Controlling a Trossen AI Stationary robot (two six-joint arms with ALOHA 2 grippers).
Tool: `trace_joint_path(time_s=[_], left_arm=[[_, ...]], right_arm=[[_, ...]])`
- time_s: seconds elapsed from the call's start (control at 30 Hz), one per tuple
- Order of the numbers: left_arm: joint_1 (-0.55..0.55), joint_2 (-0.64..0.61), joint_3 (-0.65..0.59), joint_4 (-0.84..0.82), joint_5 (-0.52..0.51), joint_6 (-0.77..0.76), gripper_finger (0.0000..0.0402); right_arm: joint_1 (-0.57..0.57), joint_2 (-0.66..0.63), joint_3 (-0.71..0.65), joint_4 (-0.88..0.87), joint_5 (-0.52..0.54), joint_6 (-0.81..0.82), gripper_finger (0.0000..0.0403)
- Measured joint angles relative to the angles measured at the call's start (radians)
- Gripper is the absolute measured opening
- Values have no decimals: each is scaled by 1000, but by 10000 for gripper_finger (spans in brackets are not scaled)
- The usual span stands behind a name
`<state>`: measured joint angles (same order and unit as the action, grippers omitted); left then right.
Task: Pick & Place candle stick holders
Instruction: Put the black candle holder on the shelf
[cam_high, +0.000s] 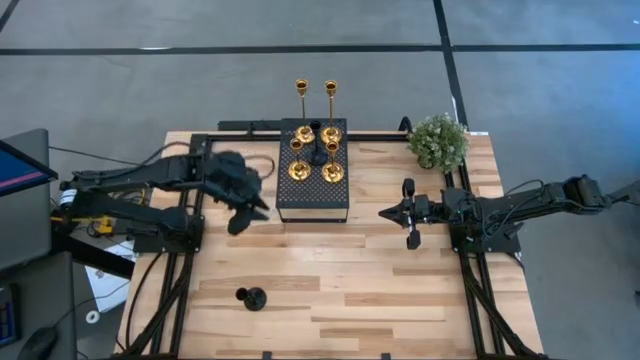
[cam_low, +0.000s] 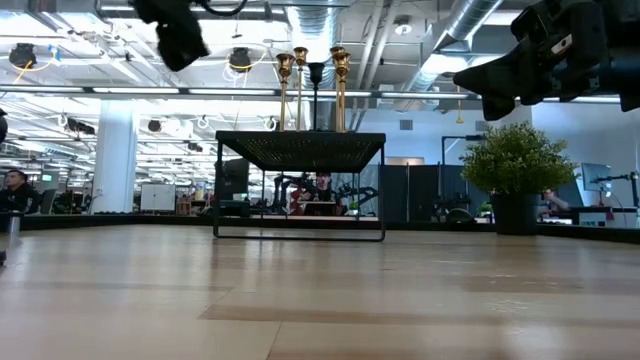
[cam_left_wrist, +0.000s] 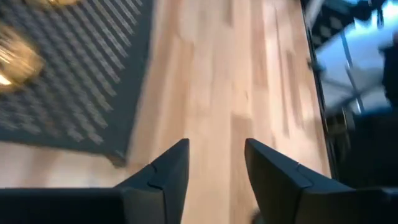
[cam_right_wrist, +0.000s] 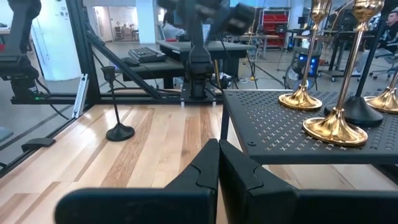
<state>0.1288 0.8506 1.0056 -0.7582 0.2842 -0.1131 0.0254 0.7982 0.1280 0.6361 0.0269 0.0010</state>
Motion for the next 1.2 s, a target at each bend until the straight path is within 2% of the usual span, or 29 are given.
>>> trace_joint_path(time_s=[0.2, 0.43, 1.2], left_arm=[[-132, -7, -104, 0, 2, -67, 123], [-257, -7, -184, 77, 3, -46, 95], [-264, -5, -186, 115, 1, -139, 87]], right_arm=[[-1, 0, 0, 0, 0, 0, 0], [-2, 0, 0, 2, 3, -7, 0], [-2, 0, 0, 1, 3, 8, 0]])
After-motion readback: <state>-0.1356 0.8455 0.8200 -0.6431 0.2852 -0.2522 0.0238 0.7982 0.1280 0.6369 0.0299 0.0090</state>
